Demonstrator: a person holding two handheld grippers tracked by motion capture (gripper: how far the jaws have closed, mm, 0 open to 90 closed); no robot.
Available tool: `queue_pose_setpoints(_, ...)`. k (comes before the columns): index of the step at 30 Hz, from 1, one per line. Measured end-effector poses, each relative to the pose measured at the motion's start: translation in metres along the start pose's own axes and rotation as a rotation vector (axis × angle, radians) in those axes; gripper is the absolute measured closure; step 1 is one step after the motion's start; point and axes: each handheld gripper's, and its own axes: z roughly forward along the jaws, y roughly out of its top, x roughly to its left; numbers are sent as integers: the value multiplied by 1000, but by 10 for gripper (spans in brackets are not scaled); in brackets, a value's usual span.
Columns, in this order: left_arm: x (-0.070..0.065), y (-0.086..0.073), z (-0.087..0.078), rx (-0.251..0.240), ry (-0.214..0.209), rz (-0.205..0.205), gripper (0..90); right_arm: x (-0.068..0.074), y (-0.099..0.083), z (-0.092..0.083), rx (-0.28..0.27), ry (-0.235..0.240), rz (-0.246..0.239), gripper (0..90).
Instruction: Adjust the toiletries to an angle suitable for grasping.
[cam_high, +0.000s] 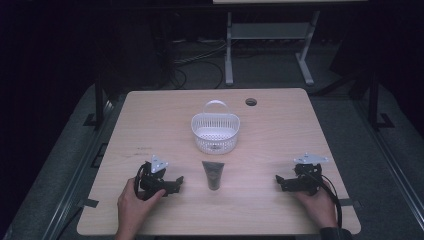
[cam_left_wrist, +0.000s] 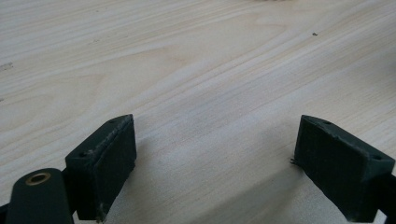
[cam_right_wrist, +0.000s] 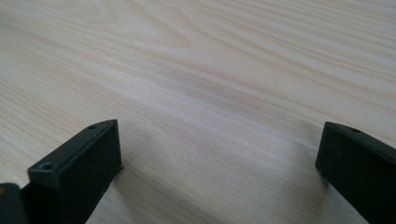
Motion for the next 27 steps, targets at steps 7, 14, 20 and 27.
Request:
queue_pose_setpoints(7, 0, 0, 0, 0, 0, 0, 119, 1, 4, -4, 40, 4, -2, 99)
queue_pose_setpoints(14, 0, 0, 0, 0, 0, -1, 119, 5, 12, -21, -13, 102, 25, 360)
queue_pose_setpoints(20, 0, 0, 0, 0, 0, -1, 120, 15, 18, -35, -50, 152, -9, 592)
queue_pose_setpoints(27, 0, 0, 0, 0, 0, 0, 120, 20, 23, -43, -79, 192, -34, 733)
